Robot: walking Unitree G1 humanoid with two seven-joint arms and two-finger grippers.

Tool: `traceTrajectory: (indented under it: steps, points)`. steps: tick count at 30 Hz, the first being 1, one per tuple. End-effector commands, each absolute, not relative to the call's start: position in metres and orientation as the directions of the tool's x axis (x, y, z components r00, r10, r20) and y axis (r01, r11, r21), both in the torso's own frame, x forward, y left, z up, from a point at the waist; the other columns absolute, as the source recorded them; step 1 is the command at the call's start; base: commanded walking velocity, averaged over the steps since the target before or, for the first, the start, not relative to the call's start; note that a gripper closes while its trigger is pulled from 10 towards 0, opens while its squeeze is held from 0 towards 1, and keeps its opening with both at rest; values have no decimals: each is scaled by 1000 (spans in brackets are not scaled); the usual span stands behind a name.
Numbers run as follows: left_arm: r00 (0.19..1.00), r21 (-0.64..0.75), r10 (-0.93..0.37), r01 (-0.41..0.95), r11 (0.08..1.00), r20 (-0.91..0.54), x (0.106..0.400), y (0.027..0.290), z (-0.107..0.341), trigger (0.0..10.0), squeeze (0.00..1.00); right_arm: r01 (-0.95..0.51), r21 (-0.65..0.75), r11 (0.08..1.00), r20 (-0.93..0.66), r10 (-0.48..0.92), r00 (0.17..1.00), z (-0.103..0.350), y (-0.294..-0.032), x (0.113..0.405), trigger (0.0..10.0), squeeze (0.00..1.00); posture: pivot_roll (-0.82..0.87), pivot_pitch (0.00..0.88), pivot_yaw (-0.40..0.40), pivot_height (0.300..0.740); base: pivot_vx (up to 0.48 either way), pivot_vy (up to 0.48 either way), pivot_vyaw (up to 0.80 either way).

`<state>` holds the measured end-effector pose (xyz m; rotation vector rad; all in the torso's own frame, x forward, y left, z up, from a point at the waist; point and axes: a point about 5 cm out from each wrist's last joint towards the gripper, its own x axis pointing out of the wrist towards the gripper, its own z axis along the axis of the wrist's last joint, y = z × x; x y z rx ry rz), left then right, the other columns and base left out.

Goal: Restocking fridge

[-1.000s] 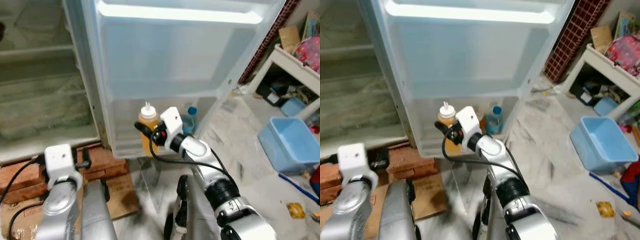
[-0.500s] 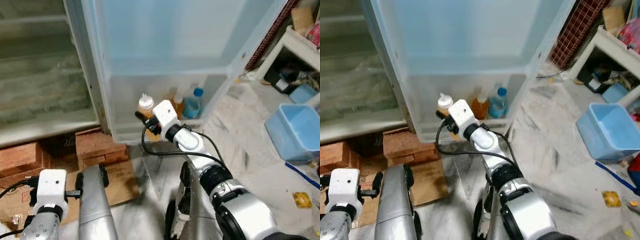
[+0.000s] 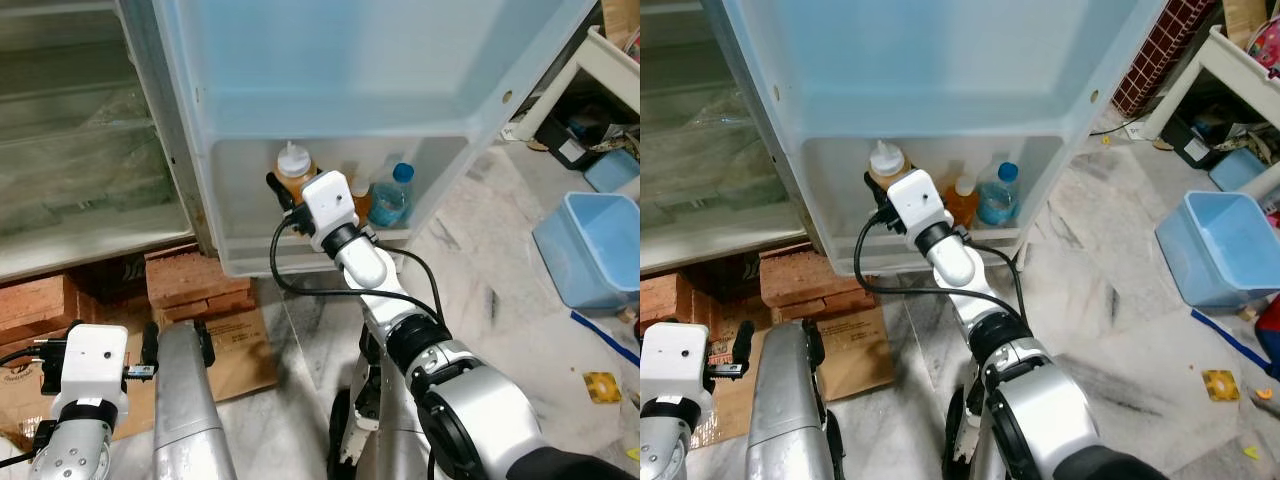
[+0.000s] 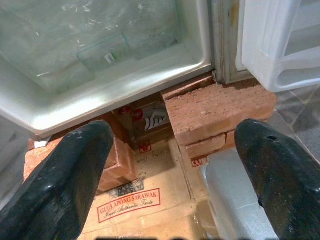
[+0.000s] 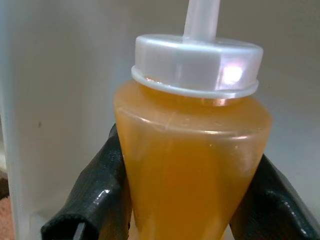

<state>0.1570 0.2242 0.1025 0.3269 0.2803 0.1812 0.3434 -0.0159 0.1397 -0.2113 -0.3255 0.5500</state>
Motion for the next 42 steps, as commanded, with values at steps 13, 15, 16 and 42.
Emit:
traceTrajectory:
  steps: [13,15,16,42]
  points:
    - [941,364,230,-130,922,-248,138,222,111,10000,0,-378,-444,812,332,541,773,154,-3,343,10000,0,372,289,-109,463,0,0,0]
    - [940,366,232,-129,922,-250,136,222,111,10000,0,-367,-447,816,325,530,783,154,-4,346,10000,0,376,296,-108,463,0,0,0]
    - [940,367,231,-128,921,-252,135,221,112,10000,0,-362,-449,817,306,521,797,152,-5,347,10000,0,378,297,-107,463,0,0,0]
    - [937,362,219,-111,925,-272,148,219,106,10000,0,-199,-89,976,-121,188,975,85,-67,354,10000,1000,341,281,-102,463,0,0,0]
